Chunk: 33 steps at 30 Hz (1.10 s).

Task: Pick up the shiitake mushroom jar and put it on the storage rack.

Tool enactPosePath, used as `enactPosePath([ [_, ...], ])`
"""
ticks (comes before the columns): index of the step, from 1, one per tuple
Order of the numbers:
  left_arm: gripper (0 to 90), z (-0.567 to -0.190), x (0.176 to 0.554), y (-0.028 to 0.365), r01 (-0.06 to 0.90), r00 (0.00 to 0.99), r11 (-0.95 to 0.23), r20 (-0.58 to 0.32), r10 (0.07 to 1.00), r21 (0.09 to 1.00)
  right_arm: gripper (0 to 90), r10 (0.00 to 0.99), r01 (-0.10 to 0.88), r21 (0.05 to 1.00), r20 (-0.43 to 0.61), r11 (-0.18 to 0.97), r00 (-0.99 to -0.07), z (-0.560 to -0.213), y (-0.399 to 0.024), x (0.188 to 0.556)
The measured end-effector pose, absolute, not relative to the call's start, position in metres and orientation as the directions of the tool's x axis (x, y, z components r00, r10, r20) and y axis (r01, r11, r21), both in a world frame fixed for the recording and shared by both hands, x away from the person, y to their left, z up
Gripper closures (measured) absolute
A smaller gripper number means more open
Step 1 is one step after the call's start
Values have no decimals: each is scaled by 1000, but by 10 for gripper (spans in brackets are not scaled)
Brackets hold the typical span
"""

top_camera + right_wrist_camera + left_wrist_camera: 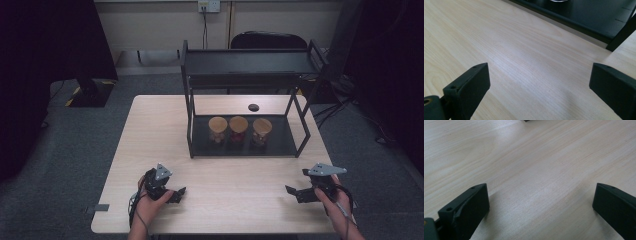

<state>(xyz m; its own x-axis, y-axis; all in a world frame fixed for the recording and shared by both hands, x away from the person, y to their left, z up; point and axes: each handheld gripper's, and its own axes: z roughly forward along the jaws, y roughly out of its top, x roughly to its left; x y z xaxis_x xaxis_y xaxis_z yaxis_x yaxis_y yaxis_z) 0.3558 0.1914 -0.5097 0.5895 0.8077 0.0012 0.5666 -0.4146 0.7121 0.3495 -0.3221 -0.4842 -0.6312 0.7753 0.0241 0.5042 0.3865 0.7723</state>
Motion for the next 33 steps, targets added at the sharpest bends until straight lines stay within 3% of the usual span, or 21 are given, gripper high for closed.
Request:
enactPosePath([
  [33, 3, -510, 356, 191, 567, 589, -415, 1, 808, 712, 25, 786, 523, 757, 20, 392, -618, -494, -341, 338],
])
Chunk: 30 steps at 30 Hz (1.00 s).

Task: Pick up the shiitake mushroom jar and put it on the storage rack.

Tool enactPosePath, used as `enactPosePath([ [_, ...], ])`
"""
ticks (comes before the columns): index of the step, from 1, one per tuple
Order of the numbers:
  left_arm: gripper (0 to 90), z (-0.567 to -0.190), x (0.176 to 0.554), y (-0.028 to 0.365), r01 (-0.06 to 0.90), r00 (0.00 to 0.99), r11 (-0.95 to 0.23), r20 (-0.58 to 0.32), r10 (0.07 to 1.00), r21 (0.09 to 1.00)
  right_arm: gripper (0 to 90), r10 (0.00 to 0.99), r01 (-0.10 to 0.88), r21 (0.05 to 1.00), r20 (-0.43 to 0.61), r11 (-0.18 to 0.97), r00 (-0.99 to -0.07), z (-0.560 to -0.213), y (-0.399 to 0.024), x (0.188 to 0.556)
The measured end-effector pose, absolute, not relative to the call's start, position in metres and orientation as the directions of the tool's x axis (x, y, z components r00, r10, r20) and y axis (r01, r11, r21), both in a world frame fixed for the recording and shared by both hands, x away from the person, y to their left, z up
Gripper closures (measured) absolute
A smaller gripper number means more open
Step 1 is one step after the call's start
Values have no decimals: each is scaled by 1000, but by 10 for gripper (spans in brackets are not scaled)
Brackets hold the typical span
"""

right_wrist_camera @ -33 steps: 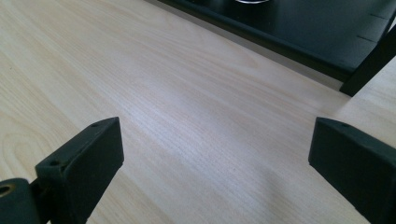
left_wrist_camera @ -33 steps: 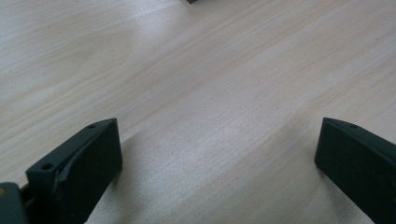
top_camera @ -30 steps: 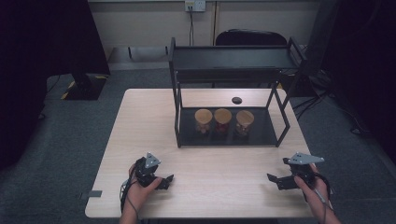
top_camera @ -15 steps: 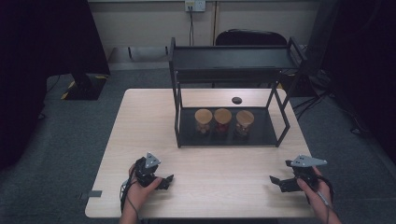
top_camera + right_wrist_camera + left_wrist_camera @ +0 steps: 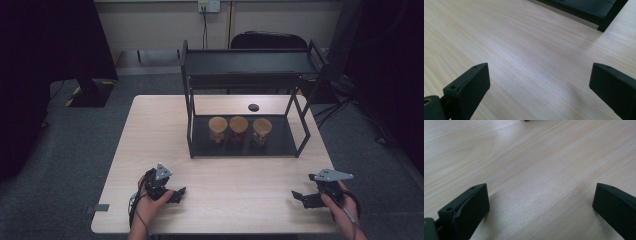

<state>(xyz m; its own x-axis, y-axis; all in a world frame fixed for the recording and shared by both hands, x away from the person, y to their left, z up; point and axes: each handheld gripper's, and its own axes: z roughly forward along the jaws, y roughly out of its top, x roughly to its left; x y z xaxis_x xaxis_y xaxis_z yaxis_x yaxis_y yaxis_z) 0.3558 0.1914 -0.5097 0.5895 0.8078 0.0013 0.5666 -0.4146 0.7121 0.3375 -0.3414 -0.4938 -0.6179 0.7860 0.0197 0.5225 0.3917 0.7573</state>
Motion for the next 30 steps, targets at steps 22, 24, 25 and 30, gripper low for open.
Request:
enactPosePath([
  [22, 3, -510, 356, 191, 567, 589, -415, 1, 808, 712, 25, 789, 533, 742, 10, 406, -614, -498, -354, 329],
  [24, 3, -510, 356, 191, 567, 589, -415, 1, 808, 712, 25, 788, 533, 741, 8, 409, -615, -498, -354, 328],
  [25, 3, -510, 356, 191, 567, 589, -414, 1, 808, 712, 25, 788, 533, 741, 8, 409, -615, -498, -355, 327],
  [30, 3, -510, 356, 191, 567, 589, -414, 1, 808, 712, 25, 788, 534, 738, 5, 412, -615, -499, -358, 325],
])
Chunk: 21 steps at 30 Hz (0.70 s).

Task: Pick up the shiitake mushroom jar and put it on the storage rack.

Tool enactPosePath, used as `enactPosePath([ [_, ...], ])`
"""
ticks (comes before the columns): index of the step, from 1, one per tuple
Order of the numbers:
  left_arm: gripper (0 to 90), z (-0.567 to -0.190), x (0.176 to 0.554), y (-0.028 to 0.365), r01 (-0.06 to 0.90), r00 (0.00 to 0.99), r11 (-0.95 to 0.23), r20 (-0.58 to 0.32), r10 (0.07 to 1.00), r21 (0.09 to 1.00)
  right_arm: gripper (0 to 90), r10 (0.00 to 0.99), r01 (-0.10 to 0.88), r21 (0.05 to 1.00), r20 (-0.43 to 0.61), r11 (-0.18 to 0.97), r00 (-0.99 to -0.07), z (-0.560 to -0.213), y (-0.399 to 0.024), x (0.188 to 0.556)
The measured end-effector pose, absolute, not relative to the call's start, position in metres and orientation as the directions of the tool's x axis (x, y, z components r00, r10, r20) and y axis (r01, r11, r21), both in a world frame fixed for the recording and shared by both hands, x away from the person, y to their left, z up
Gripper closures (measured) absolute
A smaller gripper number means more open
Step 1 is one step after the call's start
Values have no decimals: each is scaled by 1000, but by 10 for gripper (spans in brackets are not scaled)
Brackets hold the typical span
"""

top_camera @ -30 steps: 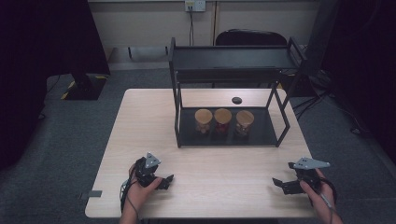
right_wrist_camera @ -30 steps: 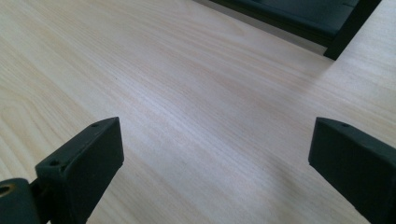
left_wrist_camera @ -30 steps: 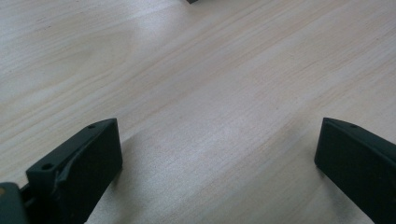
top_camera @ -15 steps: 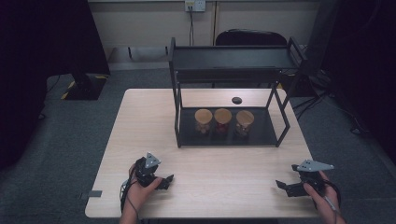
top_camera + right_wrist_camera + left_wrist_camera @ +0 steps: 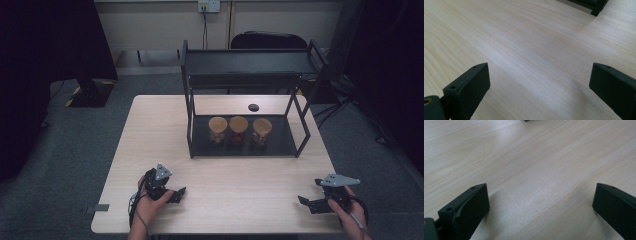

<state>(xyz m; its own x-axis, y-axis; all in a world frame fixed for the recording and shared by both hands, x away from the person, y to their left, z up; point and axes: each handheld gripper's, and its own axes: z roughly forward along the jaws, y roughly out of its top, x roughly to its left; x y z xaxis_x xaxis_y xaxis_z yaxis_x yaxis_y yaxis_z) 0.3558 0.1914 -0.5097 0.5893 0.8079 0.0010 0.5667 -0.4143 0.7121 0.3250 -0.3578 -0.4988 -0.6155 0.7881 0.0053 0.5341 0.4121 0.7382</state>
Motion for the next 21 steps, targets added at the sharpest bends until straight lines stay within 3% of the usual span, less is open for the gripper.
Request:
enactPosePath([
  [21, 3, -510, 356, 191, 567, 589, -414, 1, 808, 712, 25, 781, 534, 725, -8, 434, -625, -501, -363, 317],
])
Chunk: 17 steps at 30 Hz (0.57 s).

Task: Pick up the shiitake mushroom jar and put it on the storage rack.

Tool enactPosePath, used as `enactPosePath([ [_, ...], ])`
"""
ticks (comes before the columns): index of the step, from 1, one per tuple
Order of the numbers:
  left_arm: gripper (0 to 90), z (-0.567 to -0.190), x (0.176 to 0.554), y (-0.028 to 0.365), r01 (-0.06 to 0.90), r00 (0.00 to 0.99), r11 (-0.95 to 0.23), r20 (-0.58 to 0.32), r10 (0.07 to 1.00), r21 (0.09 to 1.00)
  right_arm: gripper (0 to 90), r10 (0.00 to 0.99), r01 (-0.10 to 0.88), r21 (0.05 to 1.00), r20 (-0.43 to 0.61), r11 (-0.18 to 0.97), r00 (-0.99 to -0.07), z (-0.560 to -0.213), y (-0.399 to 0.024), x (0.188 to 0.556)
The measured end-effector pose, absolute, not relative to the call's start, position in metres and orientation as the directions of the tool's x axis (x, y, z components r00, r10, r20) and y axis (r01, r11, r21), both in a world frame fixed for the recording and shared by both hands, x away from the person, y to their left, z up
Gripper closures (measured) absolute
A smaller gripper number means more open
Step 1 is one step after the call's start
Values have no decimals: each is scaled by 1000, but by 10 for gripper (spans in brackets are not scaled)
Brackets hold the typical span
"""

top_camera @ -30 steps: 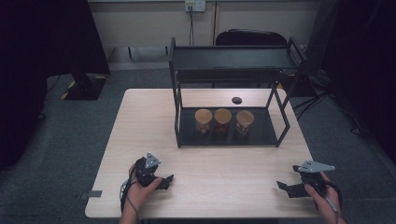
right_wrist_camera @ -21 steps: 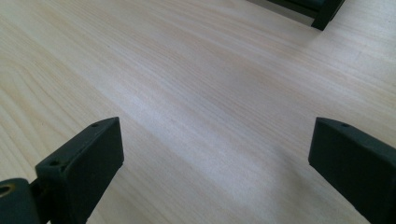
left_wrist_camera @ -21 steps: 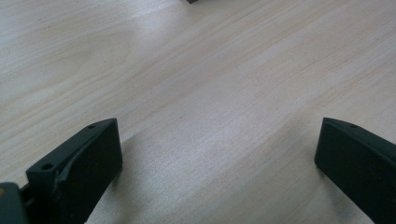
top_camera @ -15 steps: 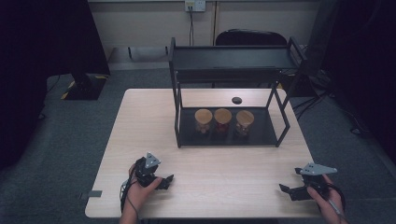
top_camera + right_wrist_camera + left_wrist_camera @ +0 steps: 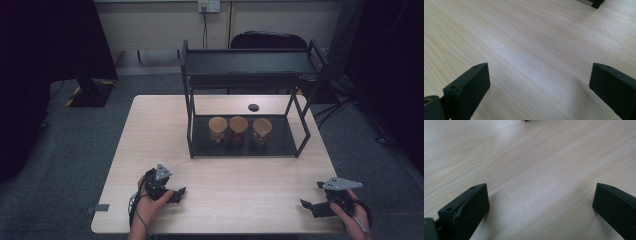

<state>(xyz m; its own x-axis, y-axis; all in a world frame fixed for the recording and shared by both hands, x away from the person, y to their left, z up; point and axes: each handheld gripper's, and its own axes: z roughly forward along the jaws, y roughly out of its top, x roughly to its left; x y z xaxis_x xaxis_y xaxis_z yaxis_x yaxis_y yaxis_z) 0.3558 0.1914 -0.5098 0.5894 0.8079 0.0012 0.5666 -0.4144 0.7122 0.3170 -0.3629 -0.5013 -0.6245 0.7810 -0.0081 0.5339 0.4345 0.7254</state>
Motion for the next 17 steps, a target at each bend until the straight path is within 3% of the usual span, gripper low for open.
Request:
enactPosePath([
  [17, 3, -510, 356, 191, 567, 589, -414, 1, 808, 712, 24, 775, 529, 706, -44, 470, -631, -506, -369, 309],
])
